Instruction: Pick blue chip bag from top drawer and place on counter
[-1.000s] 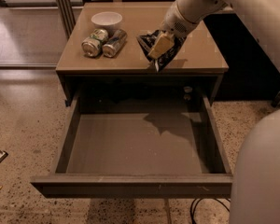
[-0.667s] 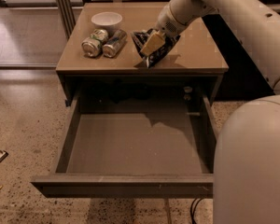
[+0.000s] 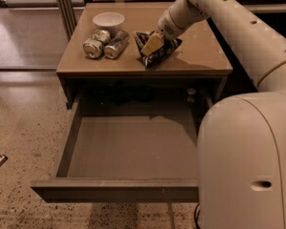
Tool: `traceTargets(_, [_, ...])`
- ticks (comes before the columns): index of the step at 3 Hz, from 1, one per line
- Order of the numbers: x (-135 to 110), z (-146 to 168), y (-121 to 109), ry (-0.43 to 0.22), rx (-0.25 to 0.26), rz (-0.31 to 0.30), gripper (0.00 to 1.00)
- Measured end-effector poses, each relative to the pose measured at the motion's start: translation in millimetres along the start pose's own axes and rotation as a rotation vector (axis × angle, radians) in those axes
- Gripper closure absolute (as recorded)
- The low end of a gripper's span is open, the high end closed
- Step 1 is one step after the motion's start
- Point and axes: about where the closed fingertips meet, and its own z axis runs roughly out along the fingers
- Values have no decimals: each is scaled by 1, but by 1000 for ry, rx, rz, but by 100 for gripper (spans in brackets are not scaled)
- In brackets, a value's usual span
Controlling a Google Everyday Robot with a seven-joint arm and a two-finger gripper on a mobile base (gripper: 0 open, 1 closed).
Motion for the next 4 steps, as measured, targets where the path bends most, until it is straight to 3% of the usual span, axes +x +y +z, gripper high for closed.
traceTargets(2, [5, 8, -5, 11, -7, 29, 11])
traceTargets(3, [5, 8, -5, 11, -7, 29, 0])
traceTargets(4, [5, 8, -5, 11, -7, 29, 0])
